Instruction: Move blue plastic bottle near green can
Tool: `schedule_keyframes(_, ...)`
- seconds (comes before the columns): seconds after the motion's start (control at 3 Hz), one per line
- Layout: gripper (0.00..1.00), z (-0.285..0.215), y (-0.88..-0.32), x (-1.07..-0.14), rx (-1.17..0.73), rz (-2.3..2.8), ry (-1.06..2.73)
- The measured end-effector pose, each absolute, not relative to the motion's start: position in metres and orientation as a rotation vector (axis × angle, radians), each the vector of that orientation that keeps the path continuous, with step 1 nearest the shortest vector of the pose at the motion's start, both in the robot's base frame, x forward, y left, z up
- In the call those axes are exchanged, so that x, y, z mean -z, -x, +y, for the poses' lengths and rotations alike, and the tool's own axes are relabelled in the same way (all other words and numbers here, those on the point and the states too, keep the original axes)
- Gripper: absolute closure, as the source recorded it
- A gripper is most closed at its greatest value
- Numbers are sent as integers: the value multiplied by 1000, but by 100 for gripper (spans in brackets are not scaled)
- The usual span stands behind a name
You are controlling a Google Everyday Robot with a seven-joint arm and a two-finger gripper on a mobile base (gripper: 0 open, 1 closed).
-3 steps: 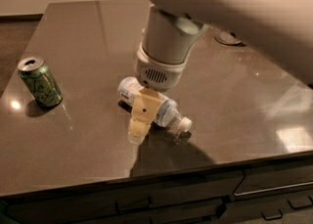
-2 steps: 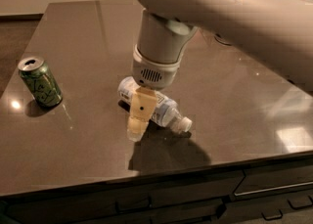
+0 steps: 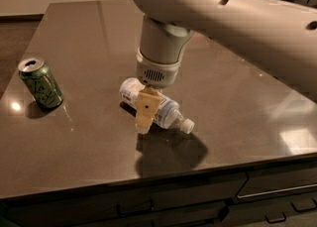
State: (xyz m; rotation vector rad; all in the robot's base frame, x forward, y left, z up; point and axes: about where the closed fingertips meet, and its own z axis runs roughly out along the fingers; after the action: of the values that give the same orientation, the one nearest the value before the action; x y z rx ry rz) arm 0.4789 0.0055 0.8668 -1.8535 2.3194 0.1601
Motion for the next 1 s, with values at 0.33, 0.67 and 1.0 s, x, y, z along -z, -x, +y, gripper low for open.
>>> schedule_keyframes(0.33, 41, 7, -480, -861, -130, 2319, 1873)
schedule_keyframes(0.67, 65, 13, -480, -867, -109, 2299, 1892)
schedule_keyframes(1.0, 88, 36, -479, -889, -113, 2218, 1943)
